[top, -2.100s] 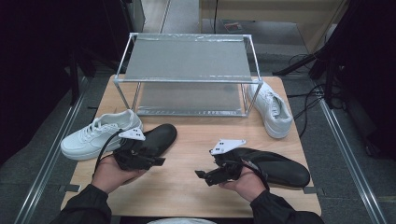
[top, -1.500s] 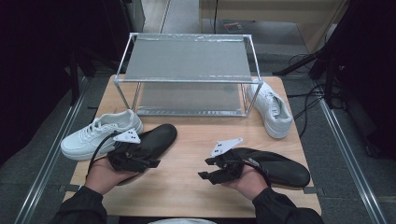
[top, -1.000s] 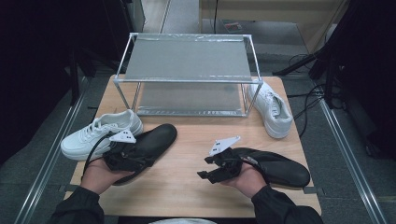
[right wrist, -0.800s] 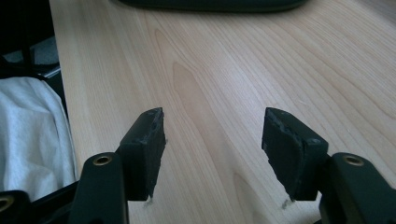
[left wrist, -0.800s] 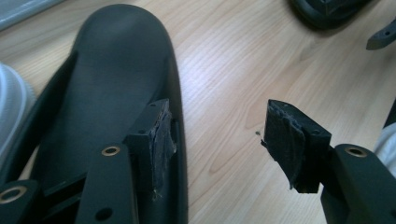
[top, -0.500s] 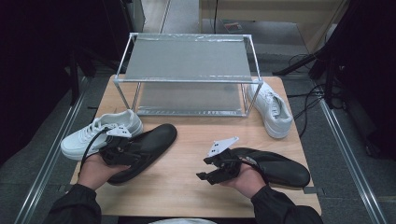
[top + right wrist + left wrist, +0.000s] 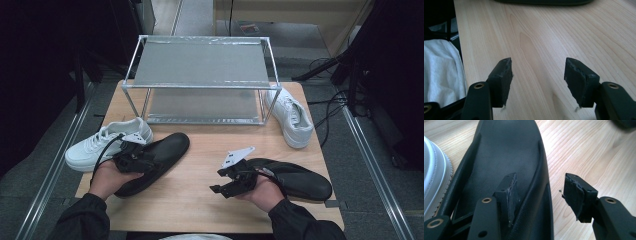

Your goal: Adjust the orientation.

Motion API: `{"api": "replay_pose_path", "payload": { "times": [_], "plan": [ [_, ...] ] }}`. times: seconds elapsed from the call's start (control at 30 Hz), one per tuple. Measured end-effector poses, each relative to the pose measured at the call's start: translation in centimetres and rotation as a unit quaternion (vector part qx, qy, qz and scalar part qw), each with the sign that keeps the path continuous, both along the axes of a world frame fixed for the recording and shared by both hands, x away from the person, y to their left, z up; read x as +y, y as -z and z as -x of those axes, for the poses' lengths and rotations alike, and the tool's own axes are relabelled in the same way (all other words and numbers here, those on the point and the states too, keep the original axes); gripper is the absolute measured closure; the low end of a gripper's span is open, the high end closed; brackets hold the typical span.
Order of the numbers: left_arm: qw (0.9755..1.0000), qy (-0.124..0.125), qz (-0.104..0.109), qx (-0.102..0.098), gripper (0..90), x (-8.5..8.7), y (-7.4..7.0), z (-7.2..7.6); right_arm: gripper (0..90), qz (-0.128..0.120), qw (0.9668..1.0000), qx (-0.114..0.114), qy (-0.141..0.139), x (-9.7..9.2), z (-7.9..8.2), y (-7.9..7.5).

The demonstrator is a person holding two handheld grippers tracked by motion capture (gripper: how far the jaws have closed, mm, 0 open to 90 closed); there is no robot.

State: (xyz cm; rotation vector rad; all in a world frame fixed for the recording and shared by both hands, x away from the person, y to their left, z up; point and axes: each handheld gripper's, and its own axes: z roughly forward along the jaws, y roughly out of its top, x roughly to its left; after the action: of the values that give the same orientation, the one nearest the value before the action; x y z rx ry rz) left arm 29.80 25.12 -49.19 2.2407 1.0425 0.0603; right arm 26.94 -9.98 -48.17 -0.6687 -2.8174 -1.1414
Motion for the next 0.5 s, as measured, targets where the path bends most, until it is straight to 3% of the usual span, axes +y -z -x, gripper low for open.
{"api": "replay_pose_path", "payload": {
  "times": [0.1, 0.2, 0.37, 0.5],
  "plan": [
    [0.9999, 0.005, -0.008, -0.006, 47.0, 0.00, 0.19, 0.00, 40.2, -0.006, 1.0000, 0.000, 0.001, -0.06, -0.07, -0.08],
    [1.0000, 0.002, 0.003, -0.003, 54.1, 0.13, 0.08, -0.16, 40.1, -0.006, 1.0000, 0.002, 0.005, -0.11, -0.11, -0.09],
    [0.9999, 0.001, -0.010, 0.002, 65.5, 0.08, 0.04, -0.67, 40.1, -0.006, 1.0000, 0.002, 0.005, -0.08, -0.11, -0.09],
    [0.9999, 0.003, -0.011, 0.008, 68.8, 0.06, 0.16, -0.93, 40.1, -0.007, 0.9999, 0.003, 0.007, -0.15, -0.12, -0.12]
  ]
}}
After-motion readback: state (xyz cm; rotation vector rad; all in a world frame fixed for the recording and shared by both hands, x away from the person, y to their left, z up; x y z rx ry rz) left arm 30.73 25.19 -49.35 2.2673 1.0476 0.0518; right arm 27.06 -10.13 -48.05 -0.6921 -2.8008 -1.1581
